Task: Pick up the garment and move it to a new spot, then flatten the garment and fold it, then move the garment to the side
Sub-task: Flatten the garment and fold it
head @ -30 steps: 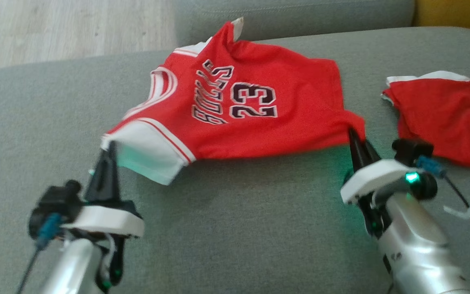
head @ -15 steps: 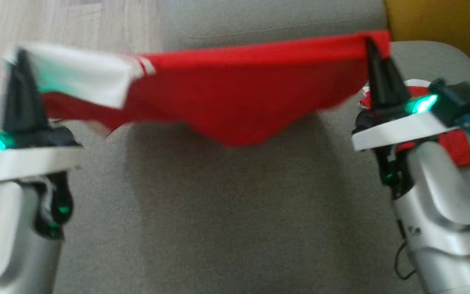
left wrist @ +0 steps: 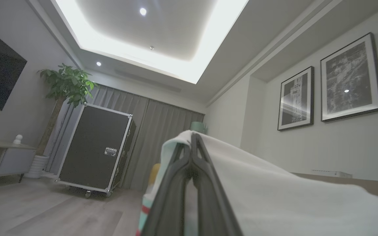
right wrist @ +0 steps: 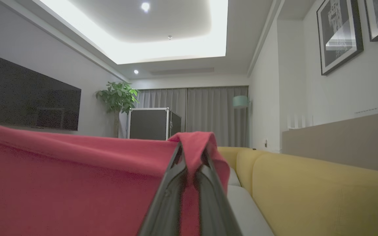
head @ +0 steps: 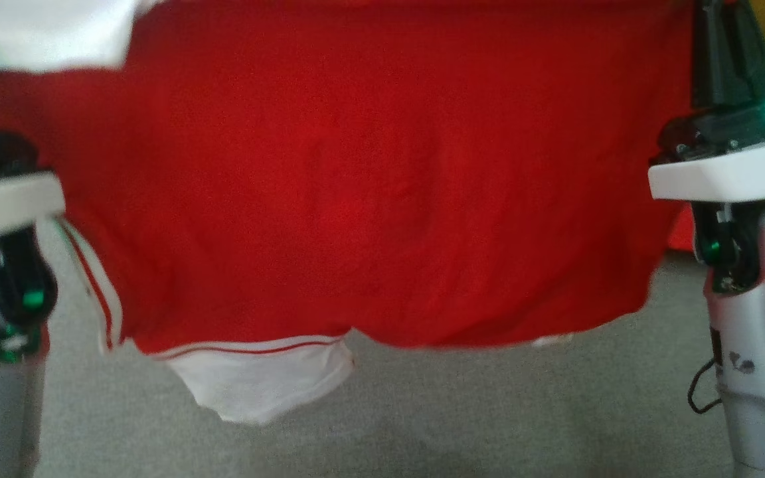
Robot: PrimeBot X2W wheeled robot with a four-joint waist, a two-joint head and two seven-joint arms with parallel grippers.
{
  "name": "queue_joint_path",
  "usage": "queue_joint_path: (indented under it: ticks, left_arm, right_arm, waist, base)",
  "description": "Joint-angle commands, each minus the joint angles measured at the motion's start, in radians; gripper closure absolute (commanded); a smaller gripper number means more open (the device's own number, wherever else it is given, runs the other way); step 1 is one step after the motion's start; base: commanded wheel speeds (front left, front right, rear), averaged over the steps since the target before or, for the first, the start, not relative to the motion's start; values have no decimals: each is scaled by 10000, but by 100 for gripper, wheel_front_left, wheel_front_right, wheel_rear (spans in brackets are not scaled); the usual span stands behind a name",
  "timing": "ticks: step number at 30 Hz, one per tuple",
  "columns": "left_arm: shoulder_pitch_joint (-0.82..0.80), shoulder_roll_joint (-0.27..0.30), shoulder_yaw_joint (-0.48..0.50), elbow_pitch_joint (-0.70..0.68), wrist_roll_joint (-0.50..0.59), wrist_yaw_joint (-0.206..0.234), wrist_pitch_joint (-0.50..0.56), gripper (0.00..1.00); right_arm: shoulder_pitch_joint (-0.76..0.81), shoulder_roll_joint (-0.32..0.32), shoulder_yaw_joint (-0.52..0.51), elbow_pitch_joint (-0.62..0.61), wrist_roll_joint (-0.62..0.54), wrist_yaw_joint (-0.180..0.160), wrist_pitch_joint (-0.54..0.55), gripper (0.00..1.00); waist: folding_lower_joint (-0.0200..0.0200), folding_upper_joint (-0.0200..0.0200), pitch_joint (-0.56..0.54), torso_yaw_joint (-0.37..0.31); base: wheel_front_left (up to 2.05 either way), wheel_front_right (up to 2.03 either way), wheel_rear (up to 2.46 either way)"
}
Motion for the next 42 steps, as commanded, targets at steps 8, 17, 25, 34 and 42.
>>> queue_joint_path:
  ticks: [8,17,25,34,42]
  left_arm:
    - [-3934,879,-383,3198,-143,-808,1211,100]
    - [-7980,510,-868,7263,492,-1654,-168,100]
    - [-7917,63,-1415,9374,584,-2486,-1086,100]
    - [-4947,-284,-2057,10770,515,-2980,-1569,100]
    - [-2229,108,-2608,10309,-14,-3143,-1225,100]
  right_arm:
    - [-3102,-264,643,2241,103,-7,682,100]
    - [-7447,-99,-55,6572,-1173,-7,-1349,100]
    - [-7139,126,24,8422,-1696,-7,-1614,100]
    - [-5021,171,1151,10478,-1516,-7,-1552,100]
    - [-3769,-225,3490,11095,-85,-7,-454,100]
  waist:
    - [1,-1,2012,161]
    - [1,-1,2809,488]
    - [1,-1,2869,671]
    - [1,-1,2380,813]
    - [1,-1,1427,811]
  base:
    - [0,0,0]
    - [0,0,0]
    - [0,0,0]
    - [0,0,0]
    - [0,0,0]
